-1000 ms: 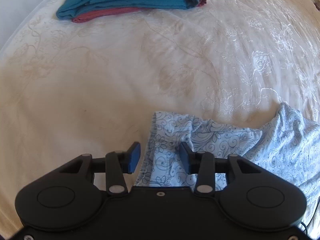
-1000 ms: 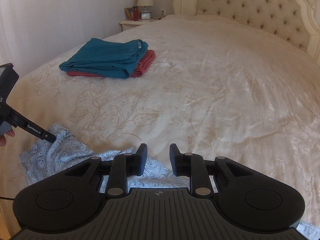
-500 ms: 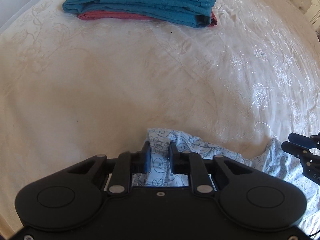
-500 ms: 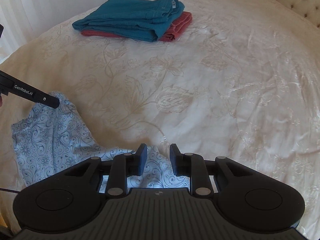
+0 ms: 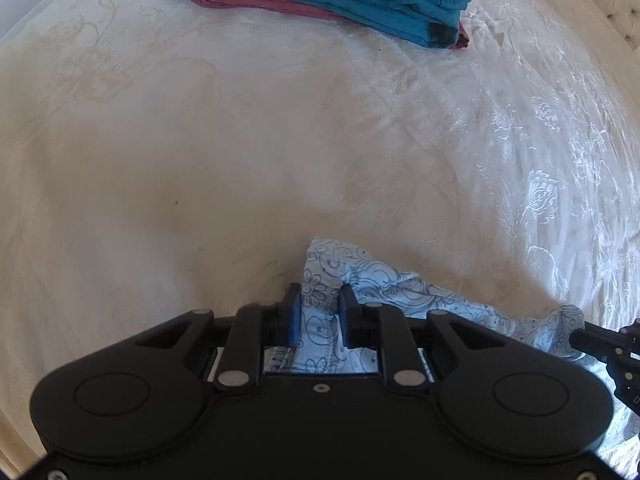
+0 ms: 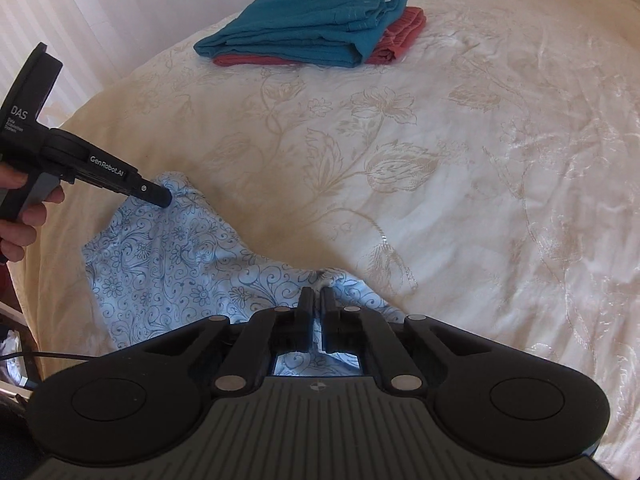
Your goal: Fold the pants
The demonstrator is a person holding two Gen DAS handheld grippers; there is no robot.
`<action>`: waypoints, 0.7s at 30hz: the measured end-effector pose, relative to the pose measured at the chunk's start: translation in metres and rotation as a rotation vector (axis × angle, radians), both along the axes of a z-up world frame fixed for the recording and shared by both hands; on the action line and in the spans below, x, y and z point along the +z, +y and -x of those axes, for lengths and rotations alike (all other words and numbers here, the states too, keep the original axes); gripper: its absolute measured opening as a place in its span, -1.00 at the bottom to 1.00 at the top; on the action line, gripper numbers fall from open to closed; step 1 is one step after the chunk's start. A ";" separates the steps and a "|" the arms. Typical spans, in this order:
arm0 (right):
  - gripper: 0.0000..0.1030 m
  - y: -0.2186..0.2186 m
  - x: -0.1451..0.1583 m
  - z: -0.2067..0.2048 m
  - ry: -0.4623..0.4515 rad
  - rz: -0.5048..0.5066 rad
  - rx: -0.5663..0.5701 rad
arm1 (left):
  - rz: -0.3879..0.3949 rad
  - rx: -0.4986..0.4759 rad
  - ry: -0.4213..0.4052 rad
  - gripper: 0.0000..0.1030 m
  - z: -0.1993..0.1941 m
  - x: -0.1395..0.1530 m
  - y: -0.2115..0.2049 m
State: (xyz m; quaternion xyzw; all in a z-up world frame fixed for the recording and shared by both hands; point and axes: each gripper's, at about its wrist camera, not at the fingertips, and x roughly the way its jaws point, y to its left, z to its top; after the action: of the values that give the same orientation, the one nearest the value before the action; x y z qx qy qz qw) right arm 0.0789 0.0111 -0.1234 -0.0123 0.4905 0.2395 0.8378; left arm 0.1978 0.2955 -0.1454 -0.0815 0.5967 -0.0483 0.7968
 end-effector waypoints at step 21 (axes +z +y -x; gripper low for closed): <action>-0.93 -0.019 -0.039 -0.068 0.076 0.042 -0.263 | -0.062 -0.188 -0.001 -0.18 -0.012 -0.006 0.000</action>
State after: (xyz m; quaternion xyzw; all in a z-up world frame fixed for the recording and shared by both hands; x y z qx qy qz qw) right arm 0.1464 -0.0082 -0.1623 0.0435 0.5240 0.1176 0.8424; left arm 0.2094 0.2959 -0.1511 -0.0003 0.6026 -0.1045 0.7911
